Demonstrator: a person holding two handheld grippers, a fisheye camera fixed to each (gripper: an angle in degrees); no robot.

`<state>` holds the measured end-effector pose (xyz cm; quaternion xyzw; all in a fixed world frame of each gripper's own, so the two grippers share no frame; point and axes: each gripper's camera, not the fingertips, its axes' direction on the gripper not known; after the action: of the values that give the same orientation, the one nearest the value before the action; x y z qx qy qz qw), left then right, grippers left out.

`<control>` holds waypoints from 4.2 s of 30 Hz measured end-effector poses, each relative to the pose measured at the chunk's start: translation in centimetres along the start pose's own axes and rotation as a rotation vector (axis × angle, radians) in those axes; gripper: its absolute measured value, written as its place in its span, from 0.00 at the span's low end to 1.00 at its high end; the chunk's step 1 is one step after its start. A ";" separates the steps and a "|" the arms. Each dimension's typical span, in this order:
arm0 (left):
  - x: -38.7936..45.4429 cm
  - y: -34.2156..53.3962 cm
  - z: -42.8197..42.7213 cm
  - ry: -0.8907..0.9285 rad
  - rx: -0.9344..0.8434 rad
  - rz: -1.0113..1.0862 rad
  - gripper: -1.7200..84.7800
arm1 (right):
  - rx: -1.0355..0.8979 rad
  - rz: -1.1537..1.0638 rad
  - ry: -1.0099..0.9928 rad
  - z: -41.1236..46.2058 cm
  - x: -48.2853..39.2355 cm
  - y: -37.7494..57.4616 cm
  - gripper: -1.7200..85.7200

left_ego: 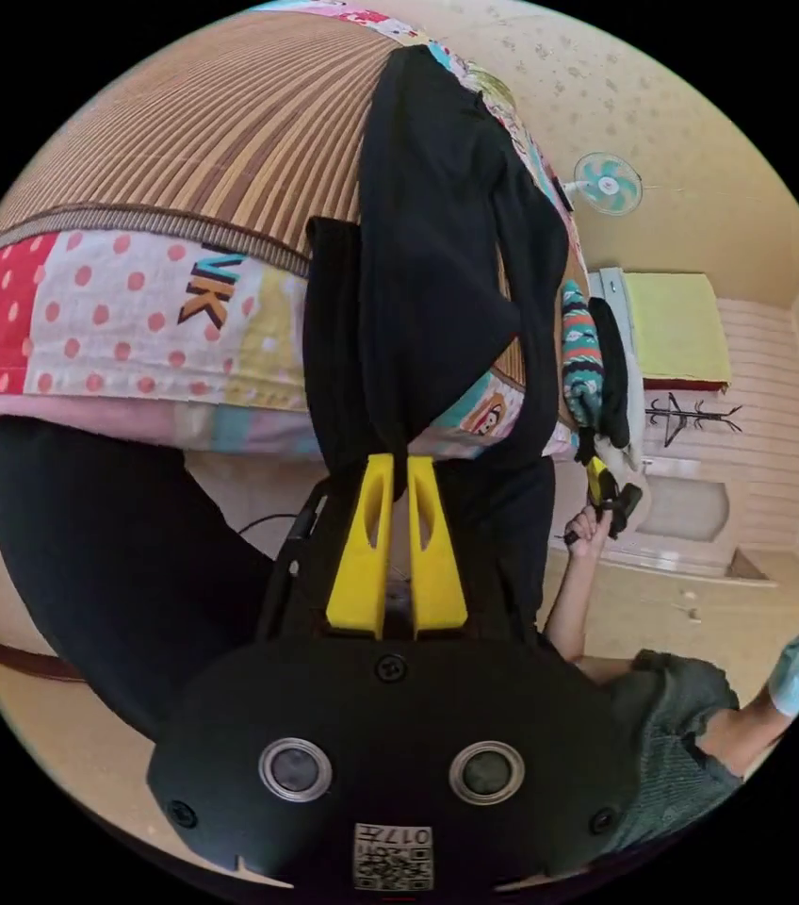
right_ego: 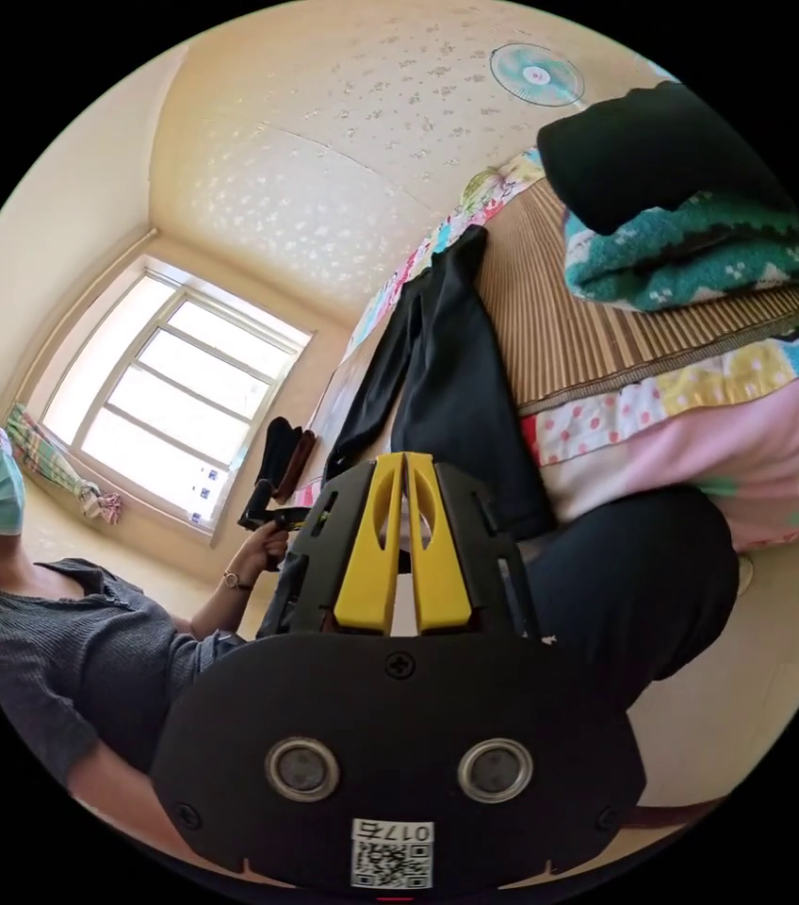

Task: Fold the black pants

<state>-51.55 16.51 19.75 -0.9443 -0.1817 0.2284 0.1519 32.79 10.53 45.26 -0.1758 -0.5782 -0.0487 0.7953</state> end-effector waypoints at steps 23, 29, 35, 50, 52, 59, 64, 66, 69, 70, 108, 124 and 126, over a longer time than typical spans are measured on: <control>-2.6 7.4 -6.0 -0.199 0.163 -0.021 0.07 | -0.328 0.238 0.484 2.3 5.0 -3.2 0.15; 1.5 7.7 -5.7 -0.203 0.285 0.183 0.02 | -0.381 0.010 0.226 1.5 2.3 -2.8 0.06; 7.5 6.7 -2.6 -0.039 0.310 0.467 0.04 | -0.268 -0.316 -0.154 0.7 -5.5 -4.4 0.04; 7.9 -1.6 8.5 -0.088 -0.082 0.431 0.07 | -0.599 -0.464 -0.302 9.1 -9.7 -9.8 0.05; 6.9 -1.5 8.1 -0.085 -0.061 0.405 0.07 | -0.514 -0.428 -0.227 7.2 -8.3 -13.2 0.06; 5.4 -0.9 8.8 0.021 -0.004 0.364 0.07 | -0.135 0.085 0.170 9.8 2.3 -32.3 0.18; 6.3 -0.6 9.7 0.018 -0.002 0.395 0.07 | -0.134 0.230 0.339 18.7 8.1 -42.3 0.19; 6.3 -0.6 9.4 0.026 0.011 0.407 0.07 | -0.159 0.210 0.487 22.3 8.0 -45.5 0.18; 5.3 -0.1 7.6 0.065 0.080 0.387 0.06 | -0.143 0.174 0.707 26.5 4.5 -47.5 0.08; 4.6 0.3 6.4 0.079 0.128 0.370 0.06 | -0.121 0.133 0.762 27.4 2.9 -47.7 0.07; -4.2 -1.0 -5.7 -0.437 0.345 0.159 0.12 | -0.370 -0.100 0.293 24.6 -16.5 -10.3 0.07; -3.9 -4.4 -4.6 -0.388 0.276 0.237 0.14 | -0.348 -0.208 0.498 30.0 -20.4 -22.6 0.13; -4.0 -3.9 -4.8 -0.384 0.306 0.238 0.14 | -0.419 -0.296 0.510 35.3 -20.9 -26.4 0.15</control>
<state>-53.59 17.32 26.73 -0.8646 -0.0582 0.4442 0.2275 -13.33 -4.86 41.06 -0.2315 -0.3577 -0.3230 0.8450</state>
